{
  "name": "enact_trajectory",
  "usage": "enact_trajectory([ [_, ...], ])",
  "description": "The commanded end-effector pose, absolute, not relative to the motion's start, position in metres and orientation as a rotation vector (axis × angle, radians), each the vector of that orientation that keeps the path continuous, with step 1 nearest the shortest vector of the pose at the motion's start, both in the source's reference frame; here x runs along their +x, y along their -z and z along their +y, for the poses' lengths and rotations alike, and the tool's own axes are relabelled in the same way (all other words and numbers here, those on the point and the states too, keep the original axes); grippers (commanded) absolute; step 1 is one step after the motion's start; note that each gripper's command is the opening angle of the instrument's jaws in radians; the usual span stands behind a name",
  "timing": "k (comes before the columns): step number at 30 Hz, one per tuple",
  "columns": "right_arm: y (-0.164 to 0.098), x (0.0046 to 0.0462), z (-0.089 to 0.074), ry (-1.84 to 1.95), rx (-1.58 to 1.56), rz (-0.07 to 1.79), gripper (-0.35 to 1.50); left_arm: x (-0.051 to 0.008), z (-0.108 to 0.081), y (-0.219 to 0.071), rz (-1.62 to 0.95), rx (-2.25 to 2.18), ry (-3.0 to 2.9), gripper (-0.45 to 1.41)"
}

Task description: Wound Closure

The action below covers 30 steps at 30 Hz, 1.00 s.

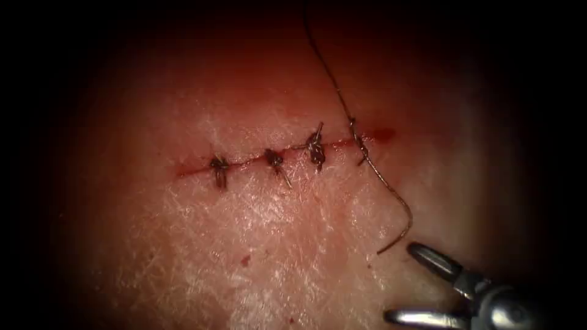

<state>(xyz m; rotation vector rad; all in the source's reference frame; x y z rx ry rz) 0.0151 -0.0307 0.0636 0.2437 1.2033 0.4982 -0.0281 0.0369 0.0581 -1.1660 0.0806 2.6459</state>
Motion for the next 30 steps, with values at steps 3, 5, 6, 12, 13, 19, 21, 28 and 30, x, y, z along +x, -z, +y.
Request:
enact_trajectory([
  [3, -0.063, 0.0168, -0.029, -0.517, 0.251, 1.238, 0.86, -0.0273, 0.033, -0.055, 0.061, -1.182, -2.657, -0.45],
  [5, -0.063, 0.0177, -0.028, -0.523, 0.255, 1.241, 0.84, -0.0269, 0.032, -0.054, 0.052, -1.183, -2.659, -0.45],
  [6, -0.064, 0.0181, -0.027, -0.529, 0.253, 1.242, 0.84, -0.0268, 0.031, -0.053, 0.047, -1.185, -2.659, -0.45],
  [12, -0.066, 0.0211, -0.023, -0.54, 0.255, 1.243, 0.73, -0.0279, 0.026, -0.05, 0.02, -1.229, -2.657, -0.45],
  [13, -0.066, 0.0215, -0.023, -0.543, 0.261, 1.245, 0.68, -0.0283, 0.025, -0.05, 0.015, -1.246, -2.656, -0.45],
  [19, -0.068, 0.0232, -0.02, -0.519, 0.269, 1.259, 0.36, -0.0302, 0.019, -0.048, 0.0, -1.315, -2.671, -0.45],
  [21, -0.069, 0.0235, -0.019, -0.512, 0.265, 1.258, 0.31, -0.0306, 0.017, -0.048, -0.012, -1.332, -2.679, -0.45],
  [28, -0.071, 0.0237, -0.017, -0.508, 0.258, 1.248, 0.14, -0.031, 0.012, -0.049, -0.05, -1.352, -2.671, -0.45],
  [30, -0.072, 0.0238, -0.017, -0.506, 0.254, 1.248, 0.12, -0.031, 0.011, -0.05, -0.064, -1.359, -2.664, -0.45],
])
